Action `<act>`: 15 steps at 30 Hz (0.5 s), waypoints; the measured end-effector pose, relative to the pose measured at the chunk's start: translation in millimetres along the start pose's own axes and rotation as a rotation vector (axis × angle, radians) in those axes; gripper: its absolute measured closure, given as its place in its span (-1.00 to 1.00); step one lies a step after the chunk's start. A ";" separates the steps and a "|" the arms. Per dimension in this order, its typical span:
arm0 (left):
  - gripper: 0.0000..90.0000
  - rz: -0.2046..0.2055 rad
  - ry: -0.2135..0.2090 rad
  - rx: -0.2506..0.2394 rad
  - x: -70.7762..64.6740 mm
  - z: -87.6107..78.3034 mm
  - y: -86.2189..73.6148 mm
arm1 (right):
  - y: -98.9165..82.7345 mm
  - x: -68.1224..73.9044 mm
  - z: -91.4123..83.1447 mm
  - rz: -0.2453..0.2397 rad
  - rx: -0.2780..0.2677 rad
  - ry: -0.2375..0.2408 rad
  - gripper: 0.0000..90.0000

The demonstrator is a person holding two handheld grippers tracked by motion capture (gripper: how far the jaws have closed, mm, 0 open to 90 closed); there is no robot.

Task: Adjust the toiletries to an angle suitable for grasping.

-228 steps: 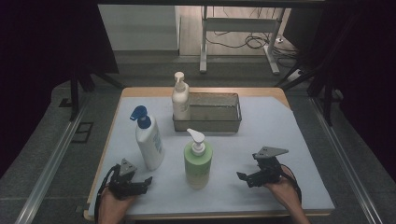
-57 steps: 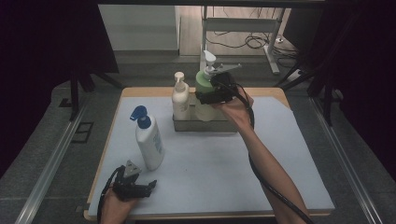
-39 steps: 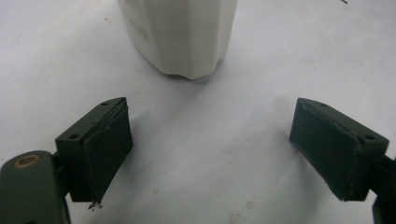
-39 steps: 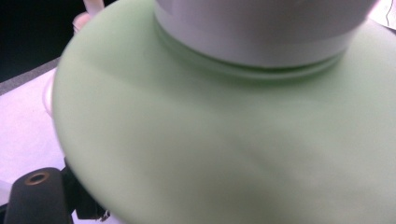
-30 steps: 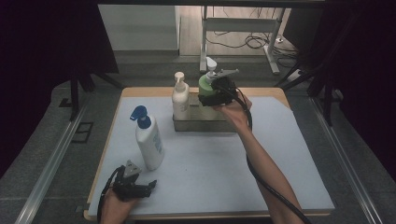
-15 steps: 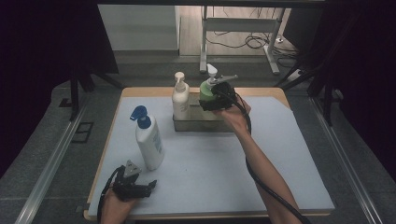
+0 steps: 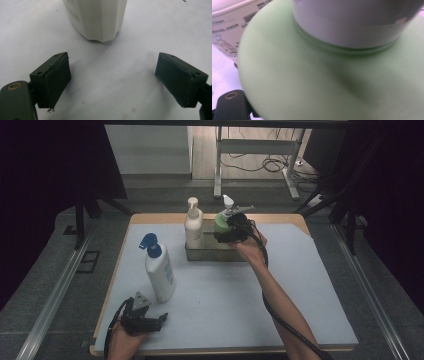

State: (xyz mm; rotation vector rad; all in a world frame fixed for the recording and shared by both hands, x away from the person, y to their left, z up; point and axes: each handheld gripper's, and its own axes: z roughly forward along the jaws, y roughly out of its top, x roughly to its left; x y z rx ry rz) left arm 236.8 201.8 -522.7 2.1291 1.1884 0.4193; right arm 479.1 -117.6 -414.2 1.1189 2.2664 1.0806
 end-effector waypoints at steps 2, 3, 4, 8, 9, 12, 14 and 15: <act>-0.72 0.001 0.001 0.000 -0.1 0.0 0.0 | 0.0 -0.3 0.1 0.001 0.000 -0.001 -0.76; -0.72 0.000 0.000 0.000 -0.1 0.0 0.0 | 0.2 -0.5 0.1 0.004 0.002 -0.001 -0.76; -0.72 0.001 0.001 0.000 -0.1 0.0 0.0 | 0.5 -1.2 0.5 0.014 0.007 0.002 -0.77; -0.72 0.000 0.000 0.000 -0.1 0.0 0.0 | 0.7 -0.7 0.1 0.025 0.020 0.003 -0.78; -0.72 0.000 0.000 0.000 0.0 0.0 0.0 | 0.7 -1.1 -0.7 0.024 0.023 0.006 -0.79; -0.72 0.000 0.000 0.000 -0.1 0.0 0.0 | -0.1 -1.3 -5.0 0.026 0.020 0.009 -0.79; -0.72 0.000 0.000 0.000 -0.1 0.0 0.0 | -1.6 -1.1 -9.0 0.024 0.017 0.009 -0.79; -0.72 0.000 0.000 -0.001 -0.1 0.1 0.0 | -2.7 -1.6 -10.8 0.020 0.011 0.006 -0.78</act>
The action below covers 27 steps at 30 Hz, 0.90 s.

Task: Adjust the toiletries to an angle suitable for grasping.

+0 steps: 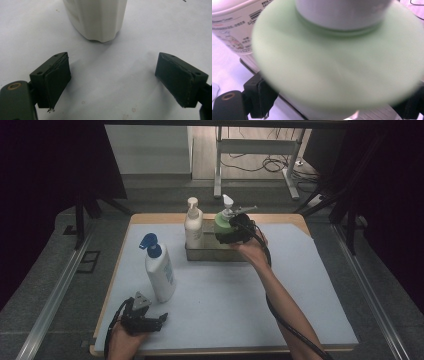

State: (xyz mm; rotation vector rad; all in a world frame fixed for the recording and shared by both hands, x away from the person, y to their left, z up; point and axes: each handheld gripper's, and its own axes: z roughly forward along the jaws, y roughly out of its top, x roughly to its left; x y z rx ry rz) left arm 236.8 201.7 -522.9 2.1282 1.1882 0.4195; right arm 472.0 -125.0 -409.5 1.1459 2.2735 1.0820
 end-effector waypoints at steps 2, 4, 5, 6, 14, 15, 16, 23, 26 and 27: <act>-0.72 0.000 0.000 0.000 0.0 0.0 0.0 | -2.6 -0.4 -5.0 0.003 -0.008 0.000 -0.75; -0.72 0.000 0.000 0.000 0.0 0.0 0.0 | -5.1 -1.4 -9.3 0.005 -0.007 0.008 -0.72; -0.72 0.000 0.001 0.000 0.0 0.0 0.0 | -6.2 -1.9 -10.9 0.006 -0.006 0.013 -0.70; -0.72 0.000 0.001 0.000 -0.1 0.0 0.0 | -8.1 -2.8 -13.8 0.006 -0.004 0.018 -0.66; -0.72 -0.001 0.000 -0.001 -0.2 0.1 0.0 | -23.8 -8.9 -31.6 0.002 -0.015 0.059 -0.22; -0.72 0.000 0.000 0.000 -0.2 0.0 0.0 | -25.4 -9.5 -33.3 0.000 -0.018 0.063 -0.16; -0.72 -0.001 0.001 -0.001 -0.2 0.1 0.0 | -27.4 -10.0 -35.4 -0.004 -0.025 0.060 -0.07; -0.72 -0.001 0.001 0.000 -0.2 0.0 0.0 | -38.3 -16.9 -45.7 -0.015 -0.042 0.035 0.58; -0.72 -0.001 0.001 0.000 -0.3 0.0 0.0 | -40.2 -22.8 -44.2 0.006 -0.047 0.002 0.84; -0.72 -0.001 0.001 0.000 -0.3 0.0 0.0 | -40.4 -24.5 -43.1 0.015 -0.052 -0.008 0.89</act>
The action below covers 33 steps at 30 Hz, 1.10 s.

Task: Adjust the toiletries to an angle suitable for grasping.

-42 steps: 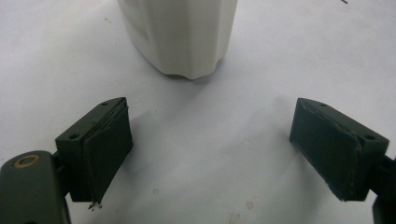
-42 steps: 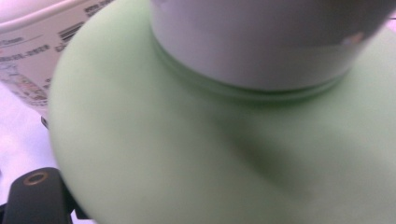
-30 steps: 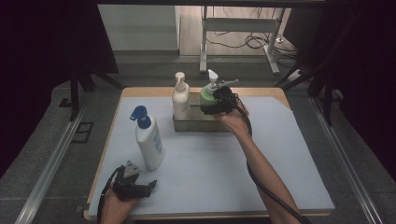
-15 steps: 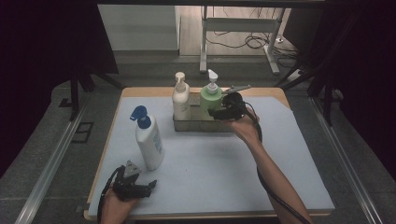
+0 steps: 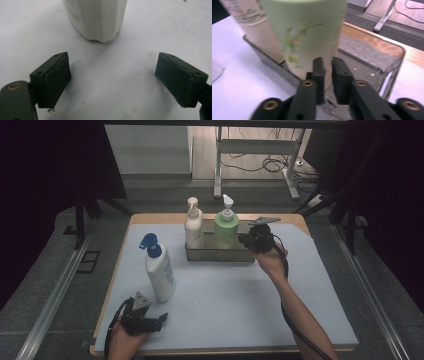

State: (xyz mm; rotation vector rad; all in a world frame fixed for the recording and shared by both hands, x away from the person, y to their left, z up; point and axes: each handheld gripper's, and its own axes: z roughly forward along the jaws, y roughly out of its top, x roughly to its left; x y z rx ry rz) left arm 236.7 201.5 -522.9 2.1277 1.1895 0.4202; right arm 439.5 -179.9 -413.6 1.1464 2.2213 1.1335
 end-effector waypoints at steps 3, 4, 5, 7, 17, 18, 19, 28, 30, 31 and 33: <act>-0.72 0.000 0.000 0.000 0.0 0.0 0.0 | -0.5 -4.6 6.2 0.024 -0.001 -0.025 0.98; -0.72 0.000 0.000 0.000 0.0 0.0 0.0 | -0.7 -6.0 9.0 0.027 0.000 -0.031 0.98; -0.72 0.000 0.000 0.000 0.0 0.0 0.0 | -0.9 -7.4 12.3 0.031 0.005 -0.036 0.98; -0.72 0.001 0.001 0.001 0.1 -0.1 0.0 | -1.3 -10.2 18.0 0.036 0.009 -0.050 0.98; -0.72 0.001 0.001 0.001 0.1 -0.1 0.0 | -4.0 -16.7 43.9 0.092 0.026 -0.054 0.98; -0.72 0.001 0.000 0.001 0.2 -0.1 0.0 | -3.5 -16.0 45.2 0.095 0.032 -0.053 0.98; -0.72 0.001 0.001 0.001 0.1 0.0 0.0 | -2.9 -14.8 47.7 0.089 0.041 -0.058 0.98; -0.72 0.001 0.000 0.001 0.2 0.0 0.0 | -5.2 -15.1 58.1 0.118 0.061 -0.052 0.98; -0.72 0.001 0.000 0.001 0.2 0.0 0.0 | -5.8 -15.0 59.0 0.115 0.063 -0.056 0.98; -0.72 0.001 0.000 0.001 0.2 0.0 0.0 | -5.9 -14.9 59.3 0.114 0.064 -0.058 0.98; -0.72 0.001 0.000 0.000 0.2 0.0 0.0 | -5.7 -14.5 60.1 0.118 0.065 -0.054 0.98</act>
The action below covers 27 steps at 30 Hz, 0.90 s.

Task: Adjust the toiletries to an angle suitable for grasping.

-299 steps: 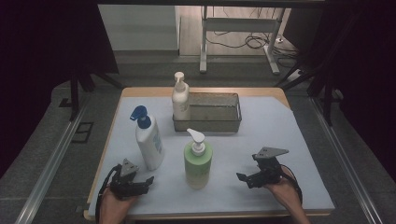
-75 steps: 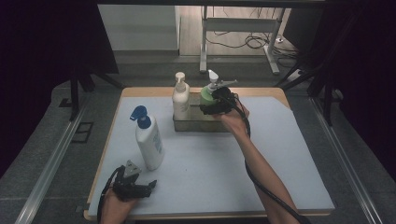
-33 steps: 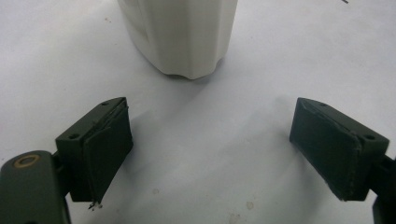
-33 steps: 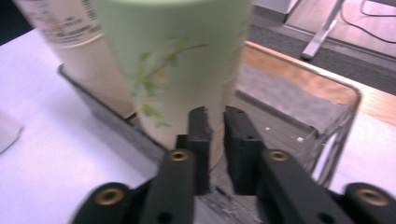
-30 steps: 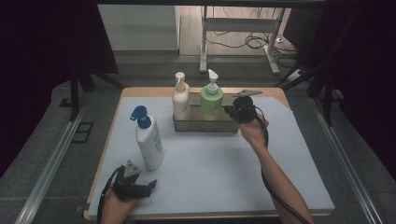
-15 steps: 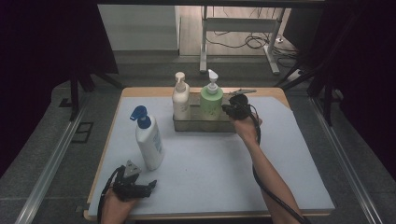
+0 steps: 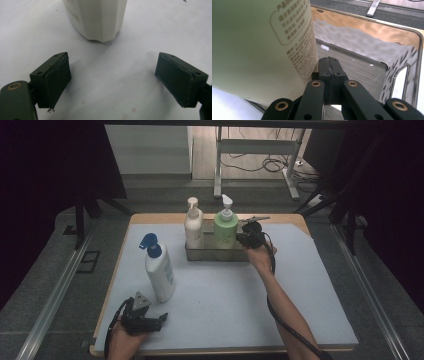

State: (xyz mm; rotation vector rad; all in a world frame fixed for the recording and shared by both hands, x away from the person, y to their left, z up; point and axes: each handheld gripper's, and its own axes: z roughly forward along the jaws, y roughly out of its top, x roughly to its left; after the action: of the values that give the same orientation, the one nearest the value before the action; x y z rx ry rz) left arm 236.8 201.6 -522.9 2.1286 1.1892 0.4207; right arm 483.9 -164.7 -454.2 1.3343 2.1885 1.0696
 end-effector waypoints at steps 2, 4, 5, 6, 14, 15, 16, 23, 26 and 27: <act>-0.72 0.000 0.000 0.000 0.0 0.0 0.0 | 0.3 0.6 0.3 0.000 0.000 0.002 0.98; -0.72 0.000 0.000 0.000 0.0 0.0 0.0 | 0.5 1.4 0.7 0.004 0.002 0.005 0.98; -0.72 0.000 0.000 0.000 0.0 0.0 0.0 | 0.5 1.8 1.3 0.002 0.002 0.004 0.98; -0.72 0.000 0.000 0.000 0.0 0.0 0.0 | 0.4 2.1 1.7 -0.001 0.004 0.006 0.98; -0.72 0.000 0.000 0.000 0.0 0.0 0.0 | 1.4 9.9 5.7 -0.015 0.012 0.011 0.98; -0.72 0.000 0.000 0.000 0.1 0.0 0.0 | 1.8 11.0 6.0 -0.018 0.013 0.010 0.98; -0.72 0.000 0.000 0.000 0.1 0.0 0.0 | 2.1 12.7 6.6 -0.016 0.013 0.012 0.98; -0.72 0.000 0.000 0.000 0.0 0.0 0.0 | 4.2 24.1 10.7 -0.027 0.016 0.024 0.98; -0.72 0.000 0.000 0.000 0.1 0.0 0.0 | 4.9 26.7 11.9 -0.032 0.018 0.029 0.98; -0.72 0.000 0.000 0.000 0.1 0.0 0.0 | 5.0 27.4 12.3 -0.032 0.018 0.031 0.98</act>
State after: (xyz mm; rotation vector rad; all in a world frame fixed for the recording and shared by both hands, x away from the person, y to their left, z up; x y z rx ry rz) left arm 236.8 201.7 -522.8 2.1287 1.1894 0.4198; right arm 481.3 -134.4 -456.2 1.2949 2.2386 1.0679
